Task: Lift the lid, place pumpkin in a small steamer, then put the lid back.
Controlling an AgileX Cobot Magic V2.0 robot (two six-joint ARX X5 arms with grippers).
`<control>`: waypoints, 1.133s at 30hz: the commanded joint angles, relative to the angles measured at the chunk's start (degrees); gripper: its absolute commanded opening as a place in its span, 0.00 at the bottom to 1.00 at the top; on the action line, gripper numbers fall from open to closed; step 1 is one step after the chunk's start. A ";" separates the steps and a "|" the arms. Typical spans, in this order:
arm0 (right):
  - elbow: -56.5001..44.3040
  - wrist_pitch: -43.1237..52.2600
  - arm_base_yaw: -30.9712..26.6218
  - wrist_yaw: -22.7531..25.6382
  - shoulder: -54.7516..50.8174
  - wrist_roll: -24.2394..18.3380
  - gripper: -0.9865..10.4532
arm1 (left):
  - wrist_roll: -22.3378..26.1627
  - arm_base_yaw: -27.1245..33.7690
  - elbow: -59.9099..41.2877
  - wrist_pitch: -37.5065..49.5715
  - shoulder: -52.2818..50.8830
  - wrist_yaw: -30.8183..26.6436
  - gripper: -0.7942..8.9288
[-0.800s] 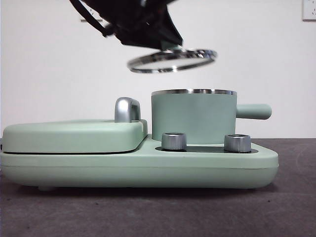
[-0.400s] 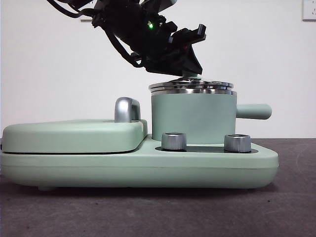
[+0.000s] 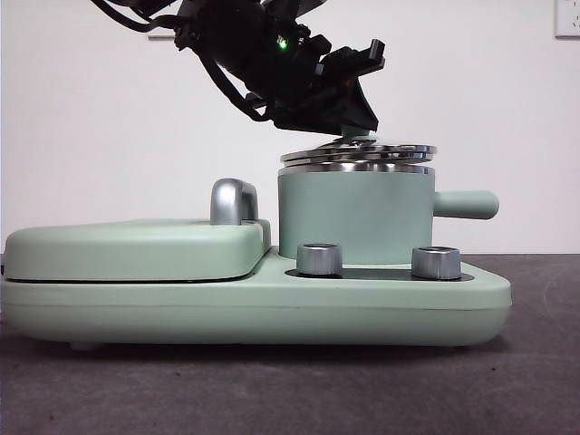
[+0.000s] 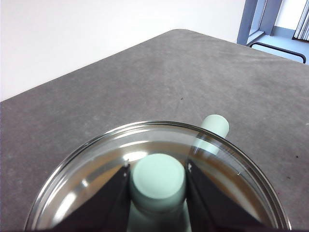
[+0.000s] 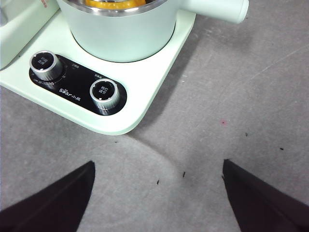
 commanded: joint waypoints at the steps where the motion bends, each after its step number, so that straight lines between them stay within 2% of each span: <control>1: 0.35 0.31 0.46 0.26 0.28 0.98 0.44 | 0.26 -0.83 1.90 2.12 0.83 0.02 0.09; 13: 0.35 0.37 0.46 0.24 0.28 0.98 0.44 | 2.19 -0.92 1.90 0.09 1.03 -0.04 0.09; 34: 0.35 0.39 0.46 0.26 0.31 0.98 0.44 | 1.95 -0.90 1.90 -1.05 1.03 -1.16 0.09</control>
